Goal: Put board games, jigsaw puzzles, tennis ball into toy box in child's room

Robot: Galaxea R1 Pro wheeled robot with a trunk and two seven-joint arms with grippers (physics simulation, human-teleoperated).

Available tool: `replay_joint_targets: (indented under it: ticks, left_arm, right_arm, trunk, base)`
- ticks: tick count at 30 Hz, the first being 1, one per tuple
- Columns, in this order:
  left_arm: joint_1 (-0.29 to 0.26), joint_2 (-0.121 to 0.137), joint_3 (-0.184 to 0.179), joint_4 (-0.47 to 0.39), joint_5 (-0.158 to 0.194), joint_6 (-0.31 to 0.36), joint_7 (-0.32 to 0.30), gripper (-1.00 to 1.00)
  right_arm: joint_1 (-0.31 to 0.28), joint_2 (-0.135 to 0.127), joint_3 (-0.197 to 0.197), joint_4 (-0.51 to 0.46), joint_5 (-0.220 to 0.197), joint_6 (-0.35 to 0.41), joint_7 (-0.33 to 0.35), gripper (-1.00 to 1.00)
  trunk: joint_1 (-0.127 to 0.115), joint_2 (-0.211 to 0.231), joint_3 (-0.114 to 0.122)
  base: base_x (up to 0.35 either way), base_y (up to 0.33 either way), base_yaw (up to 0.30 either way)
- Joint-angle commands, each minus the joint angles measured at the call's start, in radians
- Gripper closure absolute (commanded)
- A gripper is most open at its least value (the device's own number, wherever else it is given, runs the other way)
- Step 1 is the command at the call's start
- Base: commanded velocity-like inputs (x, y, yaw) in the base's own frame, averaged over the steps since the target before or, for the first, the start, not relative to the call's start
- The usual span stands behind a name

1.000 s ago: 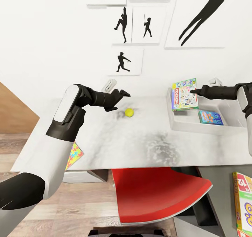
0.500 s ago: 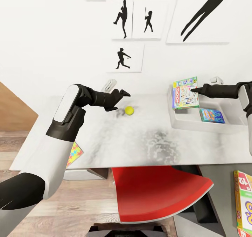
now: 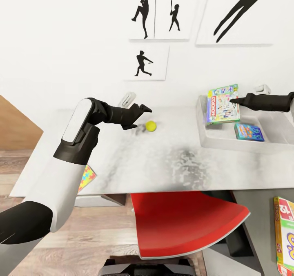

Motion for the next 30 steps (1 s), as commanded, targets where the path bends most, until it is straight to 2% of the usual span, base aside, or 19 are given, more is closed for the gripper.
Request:
replay_joint_targets:
  ticks: [1,5,10,17,30]
  left_arm:
    - [-0.001,0.0,0.001,0.0,0.008,0.001,0.01,-1.0]
    - [-0.001,0.0,0.0,0.0,0.008,0.001,0.01,-1.0]
    - [-0.001,0.0,0.0,0.0,0.008,0.001,0.01,-1.0]
    - [-0.001,-0.001,0.0,0.0,0.008,0.002,0.01,-1.0]
    - [-0.001,0.001,0.001,-0.034,0.008,0.001,0.001,-1.0]
  right_arm:
    - [-0.001,-0.016,-0.006,-0.012,0.008,0.01,0.022,1.0]
    - [-0.002,-0.081,-0.008,-0.043,0.006,0.013,0.055,1.0]
    - [-0.003,-0.118,-0.009,-0.063,0.003,0.015,0.072,1.0]
    - [-0.003,-0.133,-0.009,-0.077,0.002,0.016,0.09,1.0]
    - [-0.002,-0.13,-0.009,-0.081,0.002,0.014,0.13,1.0]
  trunk:
    - [0.001,-0.002,-0.003]
    - [0.001,-0.002,-0.007]
    - [0.001,-0.002,-0.009]
    - [0.001,-0.002,-0.01]
    - [0.001,-0.002,-0.01]
  base:
    - [0.0,0.0,0.0]
    - [0.0,0.0,0.0]
    - [0.0,0.0,0.0]
    - [0.0,0.0,0.0]
    - [0.002,0.001,0.0]
